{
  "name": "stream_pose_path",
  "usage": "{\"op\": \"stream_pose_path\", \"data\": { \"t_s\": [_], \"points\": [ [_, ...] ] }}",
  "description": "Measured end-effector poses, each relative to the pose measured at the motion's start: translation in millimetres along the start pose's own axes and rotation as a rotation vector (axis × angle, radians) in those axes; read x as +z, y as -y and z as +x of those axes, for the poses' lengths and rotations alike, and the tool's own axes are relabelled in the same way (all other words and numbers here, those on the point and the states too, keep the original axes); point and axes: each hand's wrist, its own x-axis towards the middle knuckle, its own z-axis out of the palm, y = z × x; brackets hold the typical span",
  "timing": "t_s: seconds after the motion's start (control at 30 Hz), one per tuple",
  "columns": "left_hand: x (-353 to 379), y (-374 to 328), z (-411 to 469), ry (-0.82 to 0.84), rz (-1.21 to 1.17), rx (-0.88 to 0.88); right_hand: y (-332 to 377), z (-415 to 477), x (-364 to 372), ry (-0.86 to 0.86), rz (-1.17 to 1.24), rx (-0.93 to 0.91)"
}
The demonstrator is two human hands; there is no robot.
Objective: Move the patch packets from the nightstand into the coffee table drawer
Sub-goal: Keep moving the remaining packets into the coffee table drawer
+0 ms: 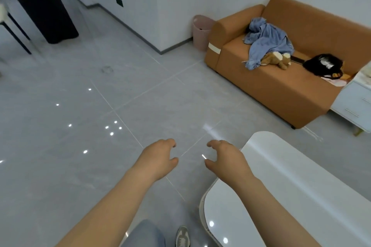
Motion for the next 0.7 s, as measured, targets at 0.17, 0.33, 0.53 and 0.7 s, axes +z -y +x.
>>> {"op": "stream_pose_path", "data": {
  "t_s": [0.17, 0.33, 0.53, 0.7],
  "points": [
    [-36, 10, 56, -0.001, -0.01, 0.043, 17, 55, -20, -0.043, 0.044, 0.03],
    [-86, 25, 120, -0.021, 0.024, 0.127, 43, 113, -44, -0.144, 0.106, 0.092],
    [-135, 33, 186, 0.015, 0.099, 0.24, 63, 161, -71, -0.253, 0.162, 0.199],
    [-150, 12, 239, 0.067, 0.114, 0.322, 50, 192, -95, -0.299, 0.22, 0.296]
  ]
}}
